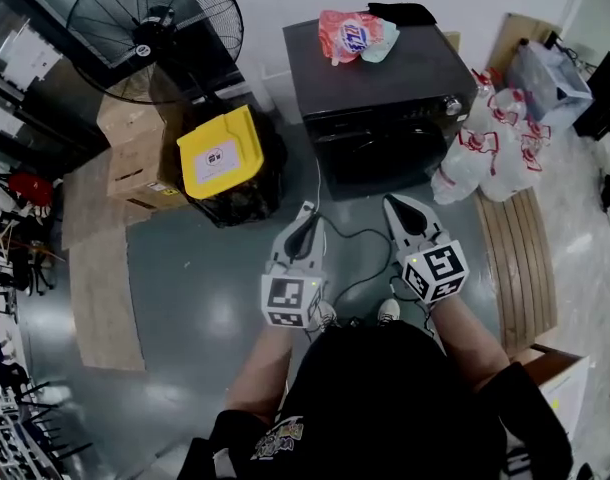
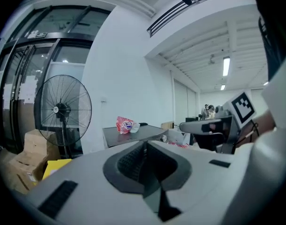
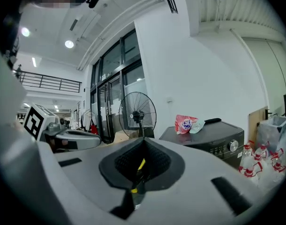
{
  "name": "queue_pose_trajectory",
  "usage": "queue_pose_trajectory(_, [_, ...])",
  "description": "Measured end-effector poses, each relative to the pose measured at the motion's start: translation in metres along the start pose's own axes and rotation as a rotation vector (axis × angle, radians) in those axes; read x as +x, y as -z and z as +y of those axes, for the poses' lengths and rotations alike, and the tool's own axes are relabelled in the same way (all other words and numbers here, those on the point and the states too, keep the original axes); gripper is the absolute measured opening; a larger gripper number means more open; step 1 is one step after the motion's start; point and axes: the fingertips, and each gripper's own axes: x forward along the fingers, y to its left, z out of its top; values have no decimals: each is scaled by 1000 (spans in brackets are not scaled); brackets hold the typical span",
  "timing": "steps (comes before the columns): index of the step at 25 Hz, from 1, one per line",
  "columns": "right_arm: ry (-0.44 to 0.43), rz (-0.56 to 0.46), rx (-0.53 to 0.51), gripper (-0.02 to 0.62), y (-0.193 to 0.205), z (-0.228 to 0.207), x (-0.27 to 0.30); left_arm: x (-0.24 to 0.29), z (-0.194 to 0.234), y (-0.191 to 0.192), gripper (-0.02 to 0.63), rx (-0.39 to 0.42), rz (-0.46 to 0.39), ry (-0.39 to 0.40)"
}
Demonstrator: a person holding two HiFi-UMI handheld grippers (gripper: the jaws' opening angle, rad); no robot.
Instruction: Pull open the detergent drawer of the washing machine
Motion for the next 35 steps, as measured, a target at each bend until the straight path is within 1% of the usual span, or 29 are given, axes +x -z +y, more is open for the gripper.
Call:
queue_pose_trajectory(6, [-35,-17,12,11,-4,-9,-10,2,-19,-3,25,5,-4,-6])
queue_pose_trajectory(7, [-41,-19,14,29,-3,-12,-13,3,-23,-3,41,5,-4,-10])
queue_pose_trajectory(8, [-47,-21,15,64,-3,-14,-15,4,-27,-2,70,4,-4,-16])
queue_pose_trajectory(11, [-63,-25,14,106,0,-25,-24,8,-39,1,160,4,-5,-37])
queue_pose_trajectory(14, [-77,-31,20,130,1,-36,-33,12,-51,1,209,7,-3,-64])
queue_pose_trajectory(17, [-91,-33,28,155,0,-47,-39,15,-61,0,233,12,-1,-86])
queue_pose_trajectory(21, [-109,-32,23,173,2,-58,-46,19,-72,0,250,17,-3,-111])
queue_pose_trajectory(26, [-129,-14,22,183,6,-63,-46,24,-74,1,256,9,3,-128])
queue_pose_trajectory(35, [-130,-8,41,184,10,-72,-25,44,-60,4,258,-2,19,-134])
